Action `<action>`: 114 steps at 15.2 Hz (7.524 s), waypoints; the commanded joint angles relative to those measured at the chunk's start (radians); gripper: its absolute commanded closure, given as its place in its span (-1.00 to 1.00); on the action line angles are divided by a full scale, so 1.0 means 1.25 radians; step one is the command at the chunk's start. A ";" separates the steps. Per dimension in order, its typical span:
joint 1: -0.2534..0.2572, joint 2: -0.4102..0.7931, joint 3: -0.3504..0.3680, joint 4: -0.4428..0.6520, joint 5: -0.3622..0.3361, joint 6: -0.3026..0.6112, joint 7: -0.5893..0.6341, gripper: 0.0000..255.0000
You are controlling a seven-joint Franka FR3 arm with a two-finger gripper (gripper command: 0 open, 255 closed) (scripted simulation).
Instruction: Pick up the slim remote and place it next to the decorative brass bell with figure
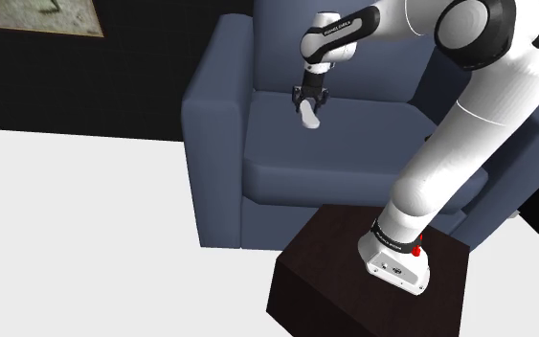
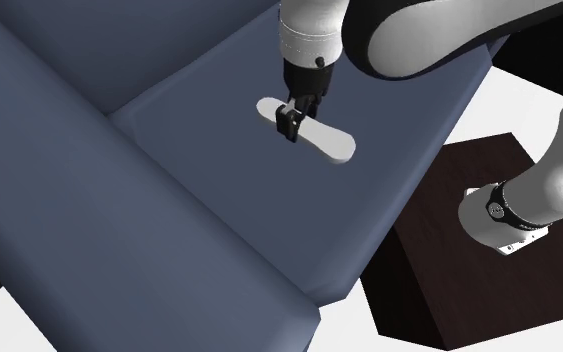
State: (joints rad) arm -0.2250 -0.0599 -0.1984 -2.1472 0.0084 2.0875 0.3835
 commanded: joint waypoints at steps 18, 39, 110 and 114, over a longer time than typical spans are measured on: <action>0.000 -0.045 0.003 0.159 -0.009 -0.203 0.008 1.00; 0.001 -0.018 0.002 0.416 -0.004 -0.435 0.007 1.00; -0.233 -0.361 -0.589 0.032 -0.328 -0.268 -0.699 1.00; -0.233 -0.358 -0.605 -0.006 -0.335 -0.226 -0.697 1.00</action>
State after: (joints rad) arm -0.5153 -0.5080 -0.9494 -2.1414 -0.4072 1.7904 -0.4879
